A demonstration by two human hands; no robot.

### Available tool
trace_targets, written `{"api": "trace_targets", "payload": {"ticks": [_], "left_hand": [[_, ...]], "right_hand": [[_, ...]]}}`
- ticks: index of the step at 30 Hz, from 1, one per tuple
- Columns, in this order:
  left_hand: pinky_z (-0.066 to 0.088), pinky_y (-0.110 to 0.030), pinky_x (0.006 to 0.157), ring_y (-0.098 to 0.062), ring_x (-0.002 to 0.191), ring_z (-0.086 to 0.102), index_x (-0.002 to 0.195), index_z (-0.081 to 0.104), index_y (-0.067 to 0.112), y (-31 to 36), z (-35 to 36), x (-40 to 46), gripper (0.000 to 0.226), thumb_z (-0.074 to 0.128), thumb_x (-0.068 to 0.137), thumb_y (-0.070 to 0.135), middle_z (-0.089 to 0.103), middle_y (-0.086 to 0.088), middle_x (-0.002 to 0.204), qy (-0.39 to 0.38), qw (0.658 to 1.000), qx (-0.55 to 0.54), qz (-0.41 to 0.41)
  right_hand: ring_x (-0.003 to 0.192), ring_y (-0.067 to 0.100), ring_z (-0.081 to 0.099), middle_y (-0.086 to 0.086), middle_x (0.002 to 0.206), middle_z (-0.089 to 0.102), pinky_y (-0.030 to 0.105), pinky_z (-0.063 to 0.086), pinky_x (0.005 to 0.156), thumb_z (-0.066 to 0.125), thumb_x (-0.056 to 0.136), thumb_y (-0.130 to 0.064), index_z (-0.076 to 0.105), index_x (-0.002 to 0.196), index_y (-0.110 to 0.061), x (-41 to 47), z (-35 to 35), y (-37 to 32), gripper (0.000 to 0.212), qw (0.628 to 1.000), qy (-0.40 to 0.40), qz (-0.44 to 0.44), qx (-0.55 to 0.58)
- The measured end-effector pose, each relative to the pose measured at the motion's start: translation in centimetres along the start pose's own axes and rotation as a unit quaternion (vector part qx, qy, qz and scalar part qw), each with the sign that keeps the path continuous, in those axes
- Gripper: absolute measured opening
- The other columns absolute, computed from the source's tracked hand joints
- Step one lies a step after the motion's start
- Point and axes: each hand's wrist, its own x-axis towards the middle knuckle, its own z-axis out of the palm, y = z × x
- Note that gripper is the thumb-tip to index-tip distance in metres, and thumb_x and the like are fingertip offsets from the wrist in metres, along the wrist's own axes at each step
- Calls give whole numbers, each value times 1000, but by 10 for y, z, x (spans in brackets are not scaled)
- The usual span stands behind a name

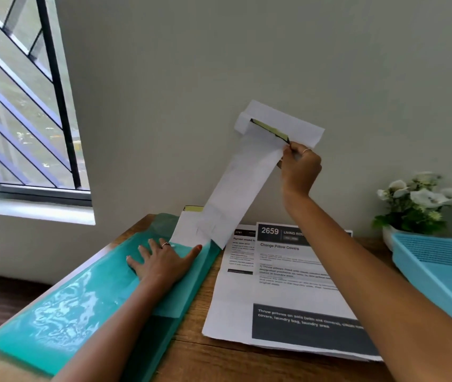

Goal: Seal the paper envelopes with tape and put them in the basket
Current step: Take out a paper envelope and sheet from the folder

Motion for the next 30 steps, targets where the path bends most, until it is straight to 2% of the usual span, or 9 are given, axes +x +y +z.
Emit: {"api": "trace_targets", "payload": {"ticks": [3, 8, 10, 13, 17, 21, 25, 28, 30], "left_hand": [[5, -66, 109, -36, 143, 11, 148, 19, 14, 17, -11, -9, 95, 20, 79, 79, 13, -11, 157, 76, 993, -83, 30], [8, -56, 113, -28, 140, 22, 145, 25, 18, 76, -50, -43, 88, 21, 81, 78, 26, -6, 153, 235, 950, -138, 155], [13, -54, 114, -26, 138, 26, 145, 24, 18, 98, -62, -61, 96, 27, 75, 83, 29, -5, 152, 216, 940, -118, 235], [17, -54, 112, -29, 139, 22, 147, 13, 18, 122, -65, -84, 112, 39, 64, 87, 23, -5, 153, 138, 936, -55, 319], [21, -61, 107, -33, 136, 26, 147, 4, 22, 135, -56, -104, 116, 53, 61, 83, 25, -8, 151, 105, 938, -25, 329], [31, -59, 102, -37, 128, 36, 147, -1, 23, 131, -52, -124, 110, 65, 69, 63, 30, -10, 143, 70, 935, -61, 343], [34, -55, 99, -32, 125, 34, 147, -3, 28, 117, -54, -135, 107, 66, 71, 57, 27, -8, 138, 72, 918, -7, 389], [31, -53, 100, -31, 127, 29, 147, -5, 32, 104, -60, -138, 108, 66, 71, 56, 25, -6, 142, 44, 904, 56, 421], [27, -51, 102, -29, 130, 26, 147, -6, 35, 97, -67, -139, 105, 65, 72, 54, 21, -4, 146, 11, 893, 104, 438]], "right_hand": [[75, 15, 64, -2, 80, 66, 41, 58, 78, 58, 88, -4, 72, 95, 1, 0, -24, 3, 17, 999, 8, 29, 29], [86, 20, 68, 10, 96, 69, 36, 59, 76, 59, 89, -3, 68, 107, 2, -7, -62, 6, 21, 988, 44, 115, 89], [86, 19, 67, 7, 93, 68, 36, 59, 77, 60, 89, -2, 68, 107, 2, -16, -75, 4, 20, 984, 48, 139, 103], [89, 21, 67, 10, 98, 69, 35, 59, 76, 60, 89, -3, 68, 108, 1, -35, -94, 2, 21, 978, 42, 170, 112], [84, 16, 67, 2, 87, 67, 26, 58, 71, 58, 90, -1, 69, 100, -3, -62, -121, -3, 15, 972, 19, 200, 125], [76, 10, 65, -2, 82, 65, 21, 57, 64, 57, 90, 1, 64, 84, -14, -84, -148, -10, 18, 965, -4, 225, 137], [83, 18, 67, 6, 94, 66, 22, 58, 64, 57, 92, -5, 65, 104, -2, -97, -175, -13, 15, 969, -48, 228, 84], [83, 15, 65, 8, 106, 65, 18, 56, 62, 60, 91, -11, 66, 110, -2, -91, -203, -18, 22, 983, -26, 179, 19], [91, 16, 62, 6, 115, 60, 24, 58, 68, 60, 90, -9, 65, 112, -3, -84, -225, -24, 23, 989, -14, 148, -24]]}}
